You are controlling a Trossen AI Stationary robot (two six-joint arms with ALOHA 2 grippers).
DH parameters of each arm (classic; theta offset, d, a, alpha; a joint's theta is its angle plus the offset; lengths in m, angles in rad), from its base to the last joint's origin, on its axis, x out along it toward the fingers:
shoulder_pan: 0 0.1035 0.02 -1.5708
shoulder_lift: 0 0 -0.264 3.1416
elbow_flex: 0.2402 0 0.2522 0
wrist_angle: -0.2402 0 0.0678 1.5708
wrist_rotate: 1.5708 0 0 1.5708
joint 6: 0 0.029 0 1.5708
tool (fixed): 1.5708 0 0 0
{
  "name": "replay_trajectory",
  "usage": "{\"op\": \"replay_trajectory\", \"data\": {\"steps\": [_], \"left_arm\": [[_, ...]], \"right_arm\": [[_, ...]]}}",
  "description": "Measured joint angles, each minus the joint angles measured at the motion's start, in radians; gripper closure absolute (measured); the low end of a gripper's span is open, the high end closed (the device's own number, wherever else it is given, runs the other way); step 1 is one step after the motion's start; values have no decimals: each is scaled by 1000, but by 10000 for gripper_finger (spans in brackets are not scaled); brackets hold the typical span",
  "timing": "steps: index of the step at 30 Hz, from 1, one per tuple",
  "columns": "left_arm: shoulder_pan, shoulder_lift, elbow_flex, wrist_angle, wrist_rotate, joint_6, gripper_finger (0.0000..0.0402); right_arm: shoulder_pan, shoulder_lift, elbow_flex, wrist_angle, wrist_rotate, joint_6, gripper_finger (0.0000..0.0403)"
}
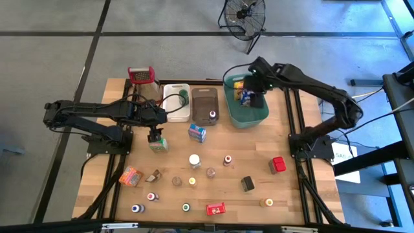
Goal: Pick & Place Kitchen Items
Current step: Put the red food coloring bottle into the middle black transparent bin
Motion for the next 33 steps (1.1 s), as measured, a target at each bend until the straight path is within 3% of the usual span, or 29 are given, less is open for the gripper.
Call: {"op": "replay_trajectory", "data": {"steps": [7, 13, 16, 27, 33], "left_arm": [[0, 0, 0, 0, 0, 0, 103], [0, 0, 0, 0, 0, -3, 103], [0, 0, 2, 15, -2, 49, 103], [-52, -1, 183, 83, -37, 194, 103], [-102, -1, 249, 183, -38, 185, 103]], "right_arm": [[149, -106, 0, 5, -7, 85, 162], [296, -126, 0, 4, -165, 190, 162], [375, -121, 0, 24, -176, 247, 162], [647, -105, 0, 158, -45, 353, 162], [741, -68, 0, 156, 112, 439, 162]]}}
